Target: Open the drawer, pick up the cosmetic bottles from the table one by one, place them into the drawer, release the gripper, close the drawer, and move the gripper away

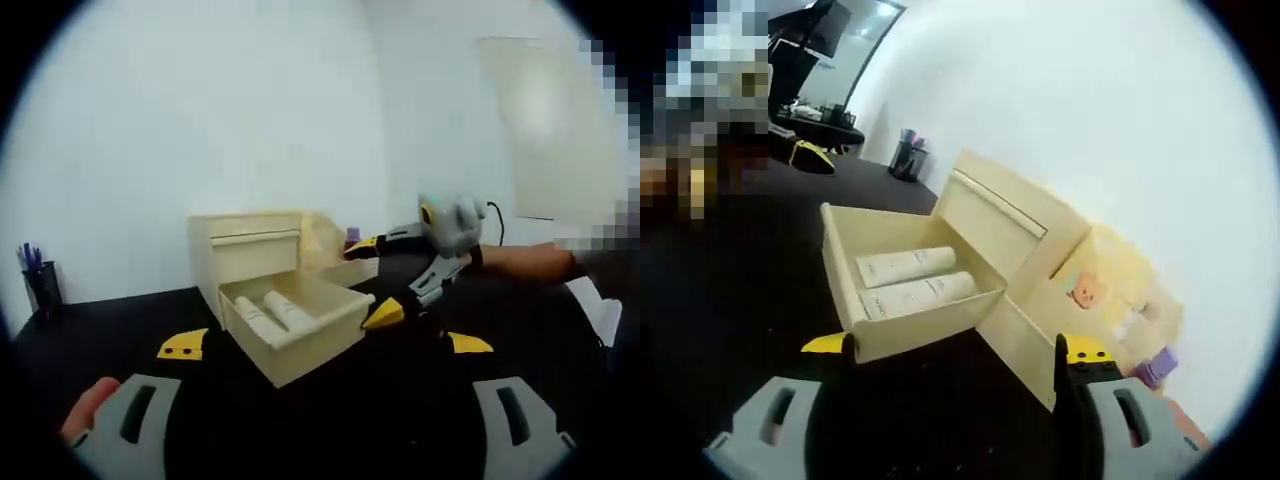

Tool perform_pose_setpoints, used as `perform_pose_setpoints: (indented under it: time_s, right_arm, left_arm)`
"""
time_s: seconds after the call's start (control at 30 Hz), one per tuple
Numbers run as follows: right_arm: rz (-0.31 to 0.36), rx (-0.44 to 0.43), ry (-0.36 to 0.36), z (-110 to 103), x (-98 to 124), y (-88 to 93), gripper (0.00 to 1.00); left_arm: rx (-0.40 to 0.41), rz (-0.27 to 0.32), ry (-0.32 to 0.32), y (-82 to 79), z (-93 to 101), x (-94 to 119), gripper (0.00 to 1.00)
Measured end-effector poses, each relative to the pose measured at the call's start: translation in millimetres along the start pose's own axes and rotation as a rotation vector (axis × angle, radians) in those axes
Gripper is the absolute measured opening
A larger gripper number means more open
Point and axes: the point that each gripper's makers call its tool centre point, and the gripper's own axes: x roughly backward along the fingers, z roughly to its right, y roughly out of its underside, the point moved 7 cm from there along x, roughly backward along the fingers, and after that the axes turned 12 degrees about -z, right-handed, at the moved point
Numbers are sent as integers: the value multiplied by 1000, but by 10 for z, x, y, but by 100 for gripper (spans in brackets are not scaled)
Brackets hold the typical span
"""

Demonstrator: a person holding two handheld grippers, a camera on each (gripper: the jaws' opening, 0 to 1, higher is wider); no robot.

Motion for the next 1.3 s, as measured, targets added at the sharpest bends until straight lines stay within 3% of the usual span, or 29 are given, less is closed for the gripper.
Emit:
perform_pose_setpoints:
  time_s: [0.73,1.3]
  right_arm:
    - [-4,-13,41,128,-133,-45,76]
    - [-12,-27,68,344,-374,-50,74]
  left_arm:
    - [-12,-51,18,75,17,-43,87]
    - [-35,-83,20,100,24,-171,88]
